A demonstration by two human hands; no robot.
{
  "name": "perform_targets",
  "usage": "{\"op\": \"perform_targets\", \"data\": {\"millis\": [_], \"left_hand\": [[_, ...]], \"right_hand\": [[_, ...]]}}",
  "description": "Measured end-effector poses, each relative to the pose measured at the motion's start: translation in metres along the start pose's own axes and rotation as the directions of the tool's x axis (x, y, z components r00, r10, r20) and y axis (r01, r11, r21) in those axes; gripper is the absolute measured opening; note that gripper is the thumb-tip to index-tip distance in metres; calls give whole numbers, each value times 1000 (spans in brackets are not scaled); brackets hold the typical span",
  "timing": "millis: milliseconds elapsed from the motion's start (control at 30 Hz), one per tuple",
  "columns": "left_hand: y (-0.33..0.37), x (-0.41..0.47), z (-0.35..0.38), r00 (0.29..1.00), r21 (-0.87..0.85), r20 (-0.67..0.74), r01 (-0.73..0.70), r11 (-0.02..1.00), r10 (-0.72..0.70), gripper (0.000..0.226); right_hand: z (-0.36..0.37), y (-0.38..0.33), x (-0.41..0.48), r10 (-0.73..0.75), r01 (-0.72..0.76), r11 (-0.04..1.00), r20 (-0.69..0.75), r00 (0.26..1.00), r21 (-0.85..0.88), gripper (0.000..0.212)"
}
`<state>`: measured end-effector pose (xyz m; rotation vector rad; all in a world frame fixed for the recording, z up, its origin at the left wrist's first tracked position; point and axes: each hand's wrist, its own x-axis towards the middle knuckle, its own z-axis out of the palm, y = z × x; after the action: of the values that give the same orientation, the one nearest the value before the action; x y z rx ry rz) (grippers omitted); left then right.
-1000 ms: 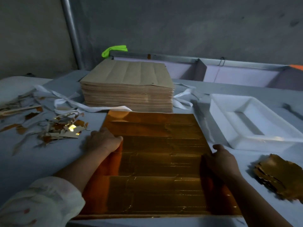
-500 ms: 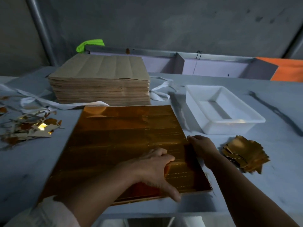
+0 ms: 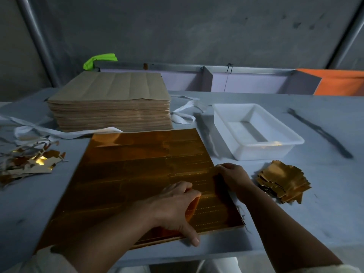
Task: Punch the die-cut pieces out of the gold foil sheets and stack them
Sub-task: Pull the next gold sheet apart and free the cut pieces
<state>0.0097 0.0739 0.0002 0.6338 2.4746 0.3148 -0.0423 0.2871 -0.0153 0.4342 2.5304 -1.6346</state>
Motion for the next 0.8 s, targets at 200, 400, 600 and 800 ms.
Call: {"op": "perform_targets", "data": {"millis": [200,400,600,800], "left_hand": [[-2,2,0,1000,-6,15,3,1000,-3,115],[0,1,-4,1000,-32,28,2,999,-1,108],[2,-3,-7,1000,-53,22,-3,999,4,103],[1,-4,-4,999,-94,-2,-35,995,35,86]], "right_hand": [[-2,2,3,3,-3,1000,12,1000,21,17],[-1,5,7,-11,11,1000,10,1000,10,20],[-4,5,6,-18,16,999,38,999,47,15],[-6,7,7,-21,19,998,38,999,67,14]]}}
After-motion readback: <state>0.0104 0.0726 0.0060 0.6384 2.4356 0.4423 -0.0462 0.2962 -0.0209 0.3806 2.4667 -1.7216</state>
